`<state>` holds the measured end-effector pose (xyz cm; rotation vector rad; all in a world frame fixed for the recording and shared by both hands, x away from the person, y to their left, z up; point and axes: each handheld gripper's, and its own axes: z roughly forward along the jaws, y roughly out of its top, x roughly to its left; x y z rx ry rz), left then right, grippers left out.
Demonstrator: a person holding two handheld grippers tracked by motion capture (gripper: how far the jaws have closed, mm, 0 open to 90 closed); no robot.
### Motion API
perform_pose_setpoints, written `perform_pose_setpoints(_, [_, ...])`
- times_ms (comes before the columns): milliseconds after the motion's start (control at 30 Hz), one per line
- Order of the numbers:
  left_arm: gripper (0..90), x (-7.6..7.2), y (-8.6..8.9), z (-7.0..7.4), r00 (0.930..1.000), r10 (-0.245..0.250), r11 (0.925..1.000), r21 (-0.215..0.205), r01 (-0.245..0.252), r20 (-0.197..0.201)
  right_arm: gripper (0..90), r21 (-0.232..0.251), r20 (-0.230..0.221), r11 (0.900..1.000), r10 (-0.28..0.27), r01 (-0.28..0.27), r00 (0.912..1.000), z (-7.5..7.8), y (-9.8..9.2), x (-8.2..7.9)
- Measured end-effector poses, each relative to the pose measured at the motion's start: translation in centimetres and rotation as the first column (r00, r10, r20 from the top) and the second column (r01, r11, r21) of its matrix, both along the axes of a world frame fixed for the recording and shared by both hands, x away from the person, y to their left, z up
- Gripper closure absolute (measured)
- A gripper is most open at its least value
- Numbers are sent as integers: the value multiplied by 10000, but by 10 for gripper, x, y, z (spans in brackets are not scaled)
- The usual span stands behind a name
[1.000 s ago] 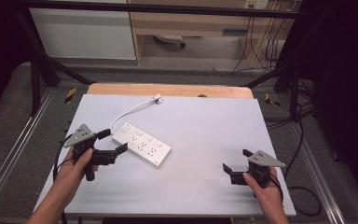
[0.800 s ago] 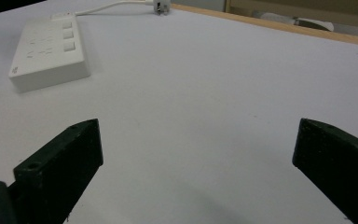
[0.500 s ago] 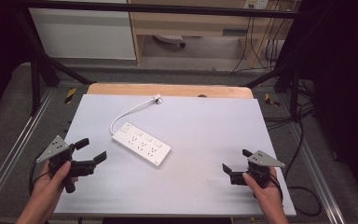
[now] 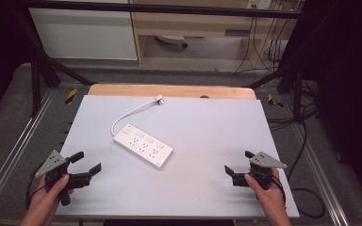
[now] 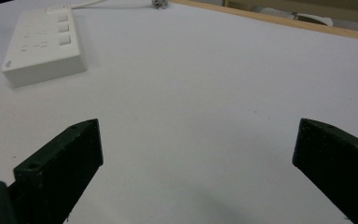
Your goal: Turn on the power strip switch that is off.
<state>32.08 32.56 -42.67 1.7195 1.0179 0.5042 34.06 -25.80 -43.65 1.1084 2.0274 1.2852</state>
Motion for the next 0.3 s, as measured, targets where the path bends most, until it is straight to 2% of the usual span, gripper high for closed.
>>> perform_pose_setpoints(100, [95, 1, -9, -12, 9982, -312, 9979, 551, 341, -522, 20, -84, -141, 10000, -54, 53, 9999, -2, 0, 1])
perform_pose_setpoints(200, [97, 0, -17, -17, 9962, -581, 9952, 743, 630, -655, 22, -273, -375, 9993, -258, 248, 9990, -6, 0, 4])
perform_pose_setpoints(300, [93, 0, -21, -16, 9958, -704, 9945, 732, 747, -590, 24, -734, -951, 9953, -694, 625, 9930, -16, 1, 10])
